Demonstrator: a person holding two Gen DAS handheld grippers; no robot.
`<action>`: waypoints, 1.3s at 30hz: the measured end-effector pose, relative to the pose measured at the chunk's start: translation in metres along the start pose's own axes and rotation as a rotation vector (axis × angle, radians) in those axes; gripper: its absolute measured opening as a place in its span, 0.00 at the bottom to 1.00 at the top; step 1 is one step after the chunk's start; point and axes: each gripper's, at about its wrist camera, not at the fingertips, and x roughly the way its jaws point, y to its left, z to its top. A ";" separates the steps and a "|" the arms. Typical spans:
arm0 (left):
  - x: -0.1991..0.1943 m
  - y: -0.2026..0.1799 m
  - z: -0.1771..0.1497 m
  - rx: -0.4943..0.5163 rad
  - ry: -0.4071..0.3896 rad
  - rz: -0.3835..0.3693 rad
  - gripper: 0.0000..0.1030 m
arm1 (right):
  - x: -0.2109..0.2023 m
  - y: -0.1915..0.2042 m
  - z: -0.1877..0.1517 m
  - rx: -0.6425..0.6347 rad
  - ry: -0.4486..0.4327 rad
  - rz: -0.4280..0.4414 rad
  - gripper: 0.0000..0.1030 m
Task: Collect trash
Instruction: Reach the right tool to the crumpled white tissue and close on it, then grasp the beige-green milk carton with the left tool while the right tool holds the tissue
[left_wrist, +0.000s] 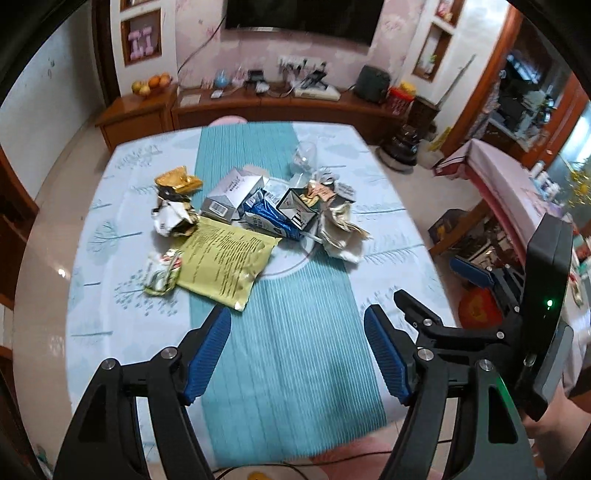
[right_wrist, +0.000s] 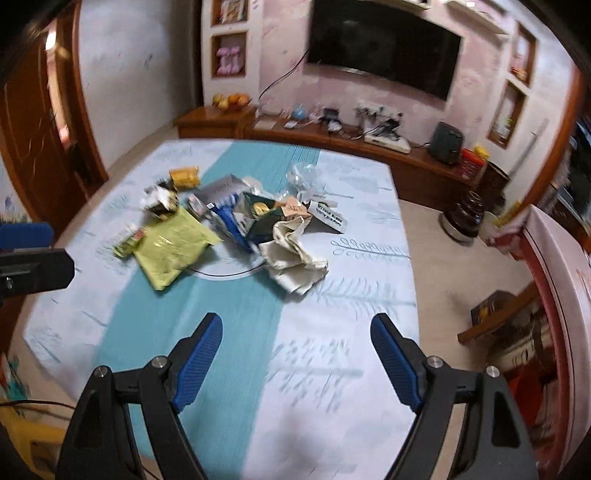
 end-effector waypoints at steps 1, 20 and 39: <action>0.013 0.000 0.006 -0.006 0.014 0.013 0.71 | 0.011 0.000 0.003 -0.019 0.009 0.004 0.81; 0.111 0.021 0.057 -0.108 0.151 0.118 0.71 | 0.150 0.031 0.034 -0.413 0.076 0.046 0.63; 0.170 -0.046 0.137 0.199 0.220 0.145 0.71 | 0.165 -0.087 0.070 0.165 0.233 0.426 0.32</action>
